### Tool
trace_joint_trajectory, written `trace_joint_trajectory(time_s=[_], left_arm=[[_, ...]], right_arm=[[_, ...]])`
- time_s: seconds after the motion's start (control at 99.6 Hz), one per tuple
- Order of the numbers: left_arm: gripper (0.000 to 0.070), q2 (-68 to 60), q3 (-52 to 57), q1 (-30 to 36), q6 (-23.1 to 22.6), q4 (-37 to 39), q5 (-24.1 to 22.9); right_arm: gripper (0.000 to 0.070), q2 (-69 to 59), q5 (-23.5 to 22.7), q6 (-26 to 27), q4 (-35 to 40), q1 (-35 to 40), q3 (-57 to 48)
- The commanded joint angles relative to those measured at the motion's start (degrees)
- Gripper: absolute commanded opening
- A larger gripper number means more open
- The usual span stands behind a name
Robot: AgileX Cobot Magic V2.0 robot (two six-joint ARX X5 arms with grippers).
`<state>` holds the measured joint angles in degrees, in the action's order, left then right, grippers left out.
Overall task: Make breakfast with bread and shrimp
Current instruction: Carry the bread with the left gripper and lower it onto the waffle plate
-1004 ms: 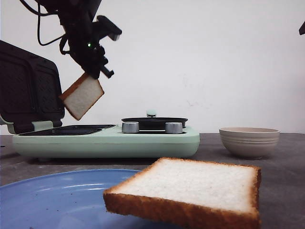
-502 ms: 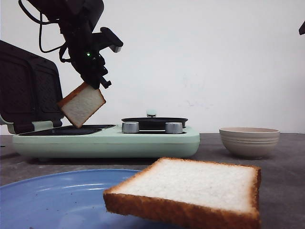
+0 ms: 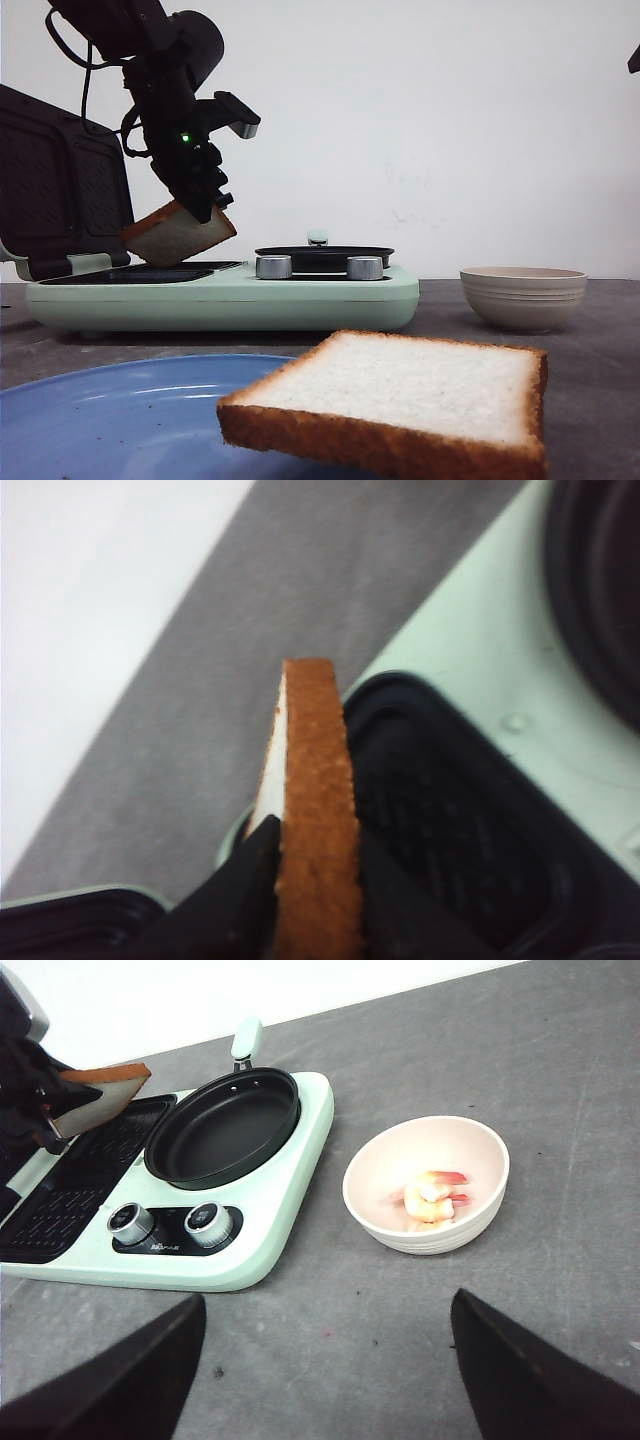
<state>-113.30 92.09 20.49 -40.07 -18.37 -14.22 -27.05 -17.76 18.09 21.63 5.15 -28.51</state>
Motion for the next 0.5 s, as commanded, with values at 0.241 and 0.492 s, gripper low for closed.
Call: trace_joint_trajectory(time_s=[0.241,0.492], left_arm=[[0.0678,-1.6,1.29,0.0,2.62,1.4,0.33],[0.07,-0.83,1.44,0.0,7.15,1.64,4.39]], right_arm=[[0.049,-0.22,0.26,-0.79,-0.59,0.09,-0.94],[0.049,-1.03,0.26,-0.76,-0.57,0.09,-0.94]])
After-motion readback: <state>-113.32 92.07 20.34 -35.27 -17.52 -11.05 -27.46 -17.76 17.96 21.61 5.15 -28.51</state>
